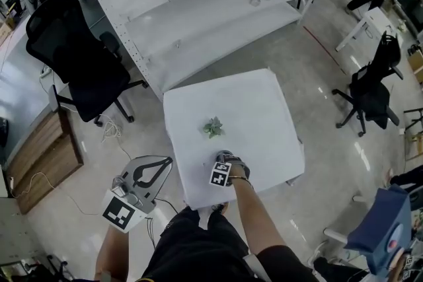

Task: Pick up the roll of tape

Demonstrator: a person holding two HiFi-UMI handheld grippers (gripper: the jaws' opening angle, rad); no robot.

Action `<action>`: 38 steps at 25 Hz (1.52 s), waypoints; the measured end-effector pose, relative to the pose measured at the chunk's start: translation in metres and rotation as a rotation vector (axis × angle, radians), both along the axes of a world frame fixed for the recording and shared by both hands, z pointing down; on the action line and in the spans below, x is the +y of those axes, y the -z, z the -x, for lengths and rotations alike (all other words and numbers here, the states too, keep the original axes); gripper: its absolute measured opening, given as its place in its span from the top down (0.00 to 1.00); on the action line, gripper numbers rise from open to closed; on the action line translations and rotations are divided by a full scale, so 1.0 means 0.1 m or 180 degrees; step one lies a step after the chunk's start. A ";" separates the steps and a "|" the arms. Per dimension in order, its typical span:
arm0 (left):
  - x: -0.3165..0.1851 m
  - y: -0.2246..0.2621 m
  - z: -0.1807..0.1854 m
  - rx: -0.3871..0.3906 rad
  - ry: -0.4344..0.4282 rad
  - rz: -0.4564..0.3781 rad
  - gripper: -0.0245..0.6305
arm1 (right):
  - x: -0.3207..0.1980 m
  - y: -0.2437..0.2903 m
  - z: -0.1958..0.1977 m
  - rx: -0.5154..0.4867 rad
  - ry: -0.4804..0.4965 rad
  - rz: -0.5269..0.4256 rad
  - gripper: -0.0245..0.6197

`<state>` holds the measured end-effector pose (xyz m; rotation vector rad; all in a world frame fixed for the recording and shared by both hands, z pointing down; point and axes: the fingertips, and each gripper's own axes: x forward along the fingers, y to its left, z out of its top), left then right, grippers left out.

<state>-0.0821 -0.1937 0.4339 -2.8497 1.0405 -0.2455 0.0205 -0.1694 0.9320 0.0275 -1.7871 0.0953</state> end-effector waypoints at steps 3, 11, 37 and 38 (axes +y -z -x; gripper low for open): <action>0.03 -0.02 -0.02 -0.0023 -0.0031 -0.0006 0.94 | 0.01 0.00 -0.01 0.0019 0.0029 0.0027 0.27; 0.05 -0.01 -0.03 -0.0069 -0.0045 -0.0008 0.94 | 0.07 0.04 -0.02 0.0050 0.0250 0.0077 0.49; 0.11 0.18 -0.16 0.0081 -0.0172 -0.0132 0.94 | -0.13 0.69 0.00 -0.0701 -0.0565 -0.0295 0.85; 0.12 0.19 -0.17 0.0101 -0.0180 -0.0144 0.94 | -0.14 0.74 -0.01 -0.0755 -0.0626 -0.0315 0.85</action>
